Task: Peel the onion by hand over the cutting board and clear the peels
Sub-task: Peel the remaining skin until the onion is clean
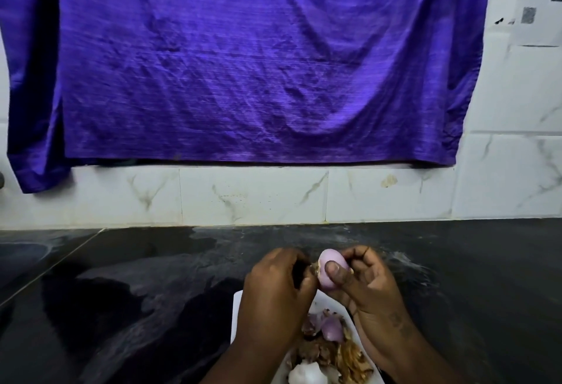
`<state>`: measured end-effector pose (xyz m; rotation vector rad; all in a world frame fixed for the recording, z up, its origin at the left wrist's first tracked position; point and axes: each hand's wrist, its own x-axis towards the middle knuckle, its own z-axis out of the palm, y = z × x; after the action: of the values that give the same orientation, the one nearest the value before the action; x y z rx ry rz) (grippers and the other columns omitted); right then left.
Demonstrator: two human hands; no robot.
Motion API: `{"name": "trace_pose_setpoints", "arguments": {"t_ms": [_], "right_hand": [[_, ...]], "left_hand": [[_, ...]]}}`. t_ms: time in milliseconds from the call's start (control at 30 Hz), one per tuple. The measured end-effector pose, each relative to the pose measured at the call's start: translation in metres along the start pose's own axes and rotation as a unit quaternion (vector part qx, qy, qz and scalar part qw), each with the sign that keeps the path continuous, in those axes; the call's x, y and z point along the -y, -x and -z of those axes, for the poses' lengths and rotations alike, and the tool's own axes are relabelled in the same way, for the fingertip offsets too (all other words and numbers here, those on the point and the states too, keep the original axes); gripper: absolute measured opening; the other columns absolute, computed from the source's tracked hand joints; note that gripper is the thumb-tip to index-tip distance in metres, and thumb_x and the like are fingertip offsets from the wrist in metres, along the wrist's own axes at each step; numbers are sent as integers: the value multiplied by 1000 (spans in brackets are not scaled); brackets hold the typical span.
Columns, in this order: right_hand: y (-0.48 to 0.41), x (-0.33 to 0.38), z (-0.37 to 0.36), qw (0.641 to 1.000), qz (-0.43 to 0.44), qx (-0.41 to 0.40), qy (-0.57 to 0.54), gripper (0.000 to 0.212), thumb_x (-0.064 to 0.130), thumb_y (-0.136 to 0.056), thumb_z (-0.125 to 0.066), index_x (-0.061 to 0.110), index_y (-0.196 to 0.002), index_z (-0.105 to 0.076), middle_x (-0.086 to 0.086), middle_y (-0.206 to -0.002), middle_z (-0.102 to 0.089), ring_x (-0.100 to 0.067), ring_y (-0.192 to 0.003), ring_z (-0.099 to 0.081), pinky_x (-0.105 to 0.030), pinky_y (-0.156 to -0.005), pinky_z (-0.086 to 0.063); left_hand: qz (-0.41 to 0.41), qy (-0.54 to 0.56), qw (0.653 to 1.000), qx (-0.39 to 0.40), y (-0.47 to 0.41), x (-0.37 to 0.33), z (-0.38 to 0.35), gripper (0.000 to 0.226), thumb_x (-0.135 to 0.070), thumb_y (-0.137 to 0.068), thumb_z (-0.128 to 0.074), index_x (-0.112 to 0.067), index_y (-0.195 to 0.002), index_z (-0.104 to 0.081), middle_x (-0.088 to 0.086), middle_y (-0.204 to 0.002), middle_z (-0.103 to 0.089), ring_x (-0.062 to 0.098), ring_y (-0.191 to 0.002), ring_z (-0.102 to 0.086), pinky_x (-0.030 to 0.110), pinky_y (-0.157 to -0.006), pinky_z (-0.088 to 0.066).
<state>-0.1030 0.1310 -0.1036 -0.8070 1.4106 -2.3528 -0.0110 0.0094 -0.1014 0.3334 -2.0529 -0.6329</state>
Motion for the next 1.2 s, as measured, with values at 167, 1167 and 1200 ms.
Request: {"name": "trace_pose_setpoints", "arguments": {"t_ms": [167,1167,1200], "right_hand": [[-4,6,5,985,-62,-19,-162,48,34,-67,-87,5,-98,-65,-21,-101,-74,-28,-86,-76,-35,-70,-64],[-5,1,6,999,20,-49,14,27,22,-76,-79,10,-97,-67,-23,-98,-76,-33,-87,-74,-40,-76,-60],[-5,1,6,998,18,-53,16,27,21,-77,-78,8,-98,-67,-23,-98,-76,-31,-85,-74,-38,-73,-61]], "left_hand": [[31,20,999,32,-1,1,5,25,-34,-94,-70,-25,-70,-66,-12,-63,-64,2,-66,-65,14,-52,-42],[-62,203,971,106,1,1,-7,25,-44,-92,-70,-26,-75,-69,-8,-76,-66,14,-75,-66,32,-66,-55],[-26,207,973,95,0,7,-8,41,-55,-91,-69,-23,-66,-63,-7,-65,-60,14,-65,-64,37,-65,-59]]}}
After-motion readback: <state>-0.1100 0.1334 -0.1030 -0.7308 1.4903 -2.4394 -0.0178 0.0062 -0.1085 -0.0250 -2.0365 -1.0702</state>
